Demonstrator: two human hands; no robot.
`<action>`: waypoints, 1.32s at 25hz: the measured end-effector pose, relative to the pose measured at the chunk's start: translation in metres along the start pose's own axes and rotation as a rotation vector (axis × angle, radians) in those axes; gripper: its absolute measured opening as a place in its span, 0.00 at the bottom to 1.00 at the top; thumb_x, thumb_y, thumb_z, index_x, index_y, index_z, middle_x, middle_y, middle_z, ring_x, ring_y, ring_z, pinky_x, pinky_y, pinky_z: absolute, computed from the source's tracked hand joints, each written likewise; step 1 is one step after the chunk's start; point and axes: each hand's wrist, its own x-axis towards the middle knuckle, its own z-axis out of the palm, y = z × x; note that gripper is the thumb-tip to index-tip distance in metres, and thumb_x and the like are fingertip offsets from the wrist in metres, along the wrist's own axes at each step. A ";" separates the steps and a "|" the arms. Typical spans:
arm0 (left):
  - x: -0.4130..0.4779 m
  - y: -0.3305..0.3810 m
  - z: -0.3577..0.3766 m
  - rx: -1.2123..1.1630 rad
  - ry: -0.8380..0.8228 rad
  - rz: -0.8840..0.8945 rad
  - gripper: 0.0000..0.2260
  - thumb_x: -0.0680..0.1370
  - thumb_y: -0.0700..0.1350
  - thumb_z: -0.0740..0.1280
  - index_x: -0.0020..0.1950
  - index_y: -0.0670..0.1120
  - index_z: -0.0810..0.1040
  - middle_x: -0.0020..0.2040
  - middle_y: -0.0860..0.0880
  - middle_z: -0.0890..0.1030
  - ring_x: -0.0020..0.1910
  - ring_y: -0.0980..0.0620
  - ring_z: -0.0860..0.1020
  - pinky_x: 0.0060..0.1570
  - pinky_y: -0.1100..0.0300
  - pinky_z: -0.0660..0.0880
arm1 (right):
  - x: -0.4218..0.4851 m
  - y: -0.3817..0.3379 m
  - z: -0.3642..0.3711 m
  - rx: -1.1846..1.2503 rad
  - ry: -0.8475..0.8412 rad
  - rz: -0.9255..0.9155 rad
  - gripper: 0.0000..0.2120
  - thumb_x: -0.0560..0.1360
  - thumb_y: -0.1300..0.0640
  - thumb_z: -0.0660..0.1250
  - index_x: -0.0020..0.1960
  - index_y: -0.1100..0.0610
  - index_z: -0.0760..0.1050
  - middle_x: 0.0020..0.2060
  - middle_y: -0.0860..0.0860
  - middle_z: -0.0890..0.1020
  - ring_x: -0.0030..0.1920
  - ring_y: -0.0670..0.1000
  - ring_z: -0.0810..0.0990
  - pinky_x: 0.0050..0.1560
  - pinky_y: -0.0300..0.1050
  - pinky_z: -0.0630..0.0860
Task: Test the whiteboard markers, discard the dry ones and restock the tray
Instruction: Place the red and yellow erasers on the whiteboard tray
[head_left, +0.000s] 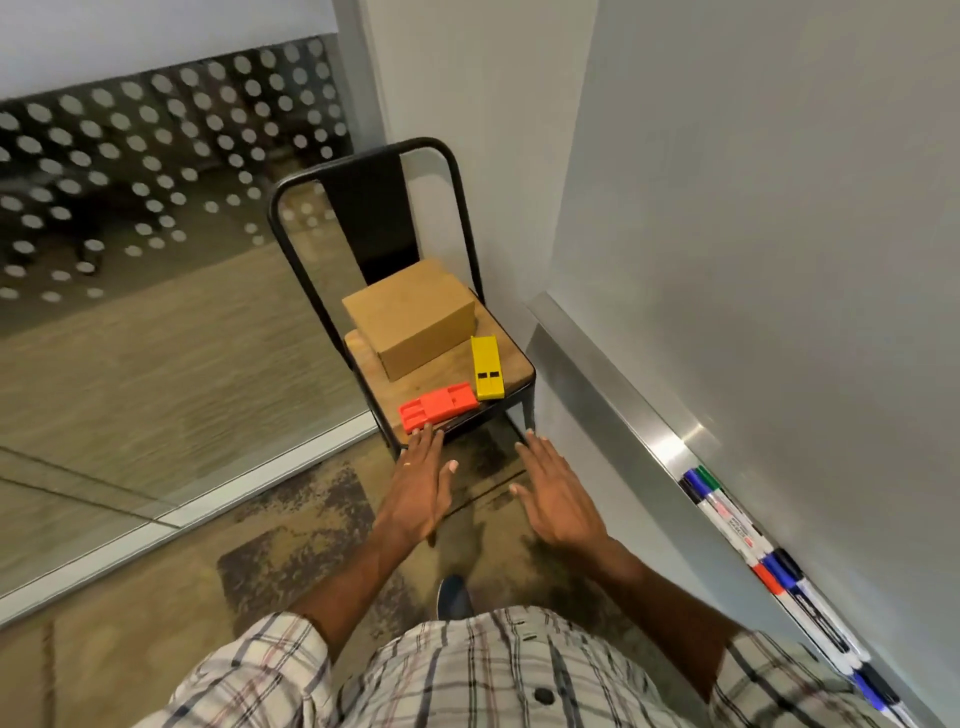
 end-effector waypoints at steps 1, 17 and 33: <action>0.005 -0.009 -0.005 -0.018 0.004 -0.014 0.27 0.86 0.55 0.52 0.83 0.44 0.54 0.83 0.44 0.53 0.82 0.46 0.49 0.81 0.47 0.50 | 0.011 -0.007 0.001 -0.011 -0.010 -0.011 0.30 0.84 0.42 0.53 0.82 0.52 0.52 0.82 0.50 0.49 0.82 0.50 0.47 0.80 0.48 0.46; 0.077 -0.049 -0.026 -0.534 0.012 -0.314 0.13 0.85 0.44 0.60 0.69 0.46 0.73 0.64 0.47 0.78 0.64 0.49 0.76 0.66 0.47 0.74 | 0.165 -0.010 0.029 0.560 -0.332 0.334 0.29 0.74 0.41 0.69 0.72 0.53 0.71 0.67 0.53 0.79 0.66 0.55 0.77 0.69 0.58 0.73; 0.112 -0.050 -0.026 -0.566 0.185 -0.690 0.09 0.83 0.42 0.65 0.61 0.42 0.80 0.52 0.45 0.80 0.53 0.46 0.79 0.55 0.54 0.77 | 0.189 -0.025 0.001 0.778 -0.576 0.397 0.14 0.79 0.60 0.66 0.63 0.54 0.80 0.58 0.53 0.83 0.58 0.53 0.80 0.58 0.49 0.78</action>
